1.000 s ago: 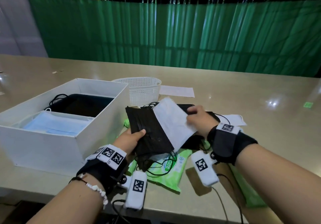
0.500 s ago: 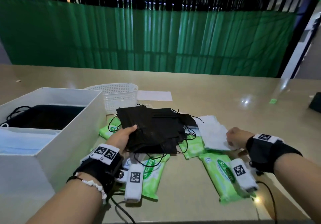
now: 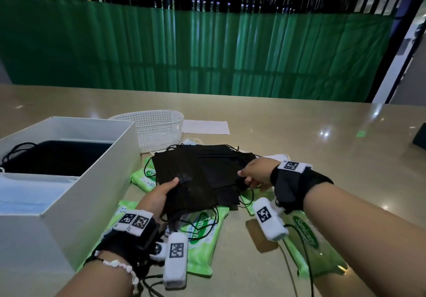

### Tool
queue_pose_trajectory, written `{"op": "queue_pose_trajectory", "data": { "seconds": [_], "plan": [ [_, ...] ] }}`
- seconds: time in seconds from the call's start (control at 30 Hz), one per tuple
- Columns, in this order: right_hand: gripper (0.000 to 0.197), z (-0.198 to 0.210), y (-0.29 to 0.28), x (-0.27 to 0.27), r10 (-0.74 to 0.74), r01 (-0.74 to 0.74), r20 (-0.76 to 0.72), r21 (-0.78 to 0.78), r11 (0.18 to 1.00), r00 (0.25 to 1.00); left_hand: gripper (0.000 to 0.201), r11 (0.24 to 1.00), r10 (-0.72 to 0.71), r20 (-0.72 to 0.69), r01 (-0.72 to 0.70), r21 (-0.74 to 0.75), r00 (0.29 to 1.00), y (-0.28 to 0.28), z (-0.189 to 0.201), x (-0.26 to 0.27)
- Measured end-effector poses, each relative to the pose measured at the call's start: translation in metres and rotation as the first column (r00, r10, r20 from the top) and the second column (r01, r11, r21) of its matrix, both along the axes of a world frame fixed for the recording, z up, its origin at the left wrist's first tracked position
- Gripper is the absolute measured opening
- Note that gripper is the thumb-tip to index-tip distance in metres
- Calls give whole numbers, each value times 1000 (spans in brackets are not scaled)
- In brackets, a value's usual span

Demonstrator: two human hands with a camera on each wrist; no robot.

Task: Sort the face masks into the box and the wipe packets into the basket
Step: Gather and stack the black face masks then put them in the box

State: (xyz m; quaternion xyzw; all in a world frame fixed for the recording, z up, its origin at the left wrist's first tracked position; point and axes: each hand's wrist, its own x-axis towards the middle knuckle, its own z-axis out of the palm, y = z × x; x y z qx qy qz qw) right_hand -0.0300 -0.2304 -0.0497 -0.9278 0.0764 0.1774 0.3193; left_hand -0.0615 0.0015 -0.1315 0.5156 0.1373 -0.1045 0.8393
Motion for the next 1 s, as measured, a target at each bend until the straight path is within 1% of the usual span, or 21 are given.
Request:
{"op": "queue_pose_trajectory", "data": {
  "seconds": [0.03, 0.2, 0.3, 0.37, 0.43, 0.5, 0.53, 0.57, 0.63, 0.67, 0.7, 0.73, 0.8, 0.83, 0.9, 0.93, 1.0],
  "plan": [
    [22, -2, 5, 2, -10, 10, 1, 6, 1000, 1000, 21, 1000, 2, 1, -2, -7, 1000, 0, -1, 0],
    [31, -4, 20, 4, -13, 12, -15, -97, 995, 1000, 20, 999, 2, 17, -1, -51, 1000, -1, 5, -5],
    [39, -3, 26, 2, -7, 9, 14, -153, 988, 1000, 19, 998, 16, 14, -15, -61, 1000, -2, 5, -7],
    [33, -2, 28, 4, -15, 19, 62, -62, 998, 998, 19, 997, 12, 11, -11, -71, 1000, -2, 7, -9],
    [30, 3, 27, 3, -62, 57, 140, 38, 998, 988, 21, 997, 12, 6, -12, -81, 1000, -2, 9, -10],
    [26, 13, 20, 3, -139, 112, 228, 126, 986, 964, 22, 996, 19, 2, -19, -89, 1000, -1, 11, -11],
    [21, 19, 15, 4, -191, 139, 271, 199, 970, 943, 22, 995, 19, -5, -20, -95, 1000, -1, 12, -12],
    [16, 24, 8, 4, -259, 166, 294, 306, 938, 920, 23, 994, 15, -7, -16, -110, 1000, 0, 12, -12],
    [31, 36, -8, 1, -406, 230, 291, 489, 841, 866, 24, 989, 9, 3, -8, -147, 1000, 1, 12, -13],
    [36, 40, -15, 2, -468, 263, 292, 536, 803, 834, 24, 987, 8, 10, -6, -158, 1000, 1, 12, -13],
    [35, 44, -21, 1, -521, 290, 289, 575, 765, 803, 23, 986, 5, 16, -2, -169, 1000, 1, 11, -12],
    [30, 48, -27, -1, -549, 284, 288, 621, 731, 784, 23, 982, -1, 22, 5, -188, 1000, 0, 12, -14],
    [21, 55, -33, -2, -617, 245, 218, 780, 576, 756, 25, 972, -16, 39, 24, -232, 999, -2, 15, -16],
    [19, 56, -37, -1, -636, 241, 206, 806, 541, 743, 26, 968, -19, 46, 30, -247, 999, -3, 16, -17],
    [8, 59, -39, -1, -640, 220, 235, 807, 547, 731, 29, 961, -37, 67, 54, -271, 997, -4, 19, -18],
    [3, 63, -38, -4, -625, 197, 252, 806, 558, 739, 33, 960, -50, 84, 72, -271, 995, -4, 21, -18],
    [10, 70, -32, -11, -590, 123, 265, 837, 534, 763, 40, 964, -73, 121, 101, -247, 990, -4, 28, -18]
  ]
}}
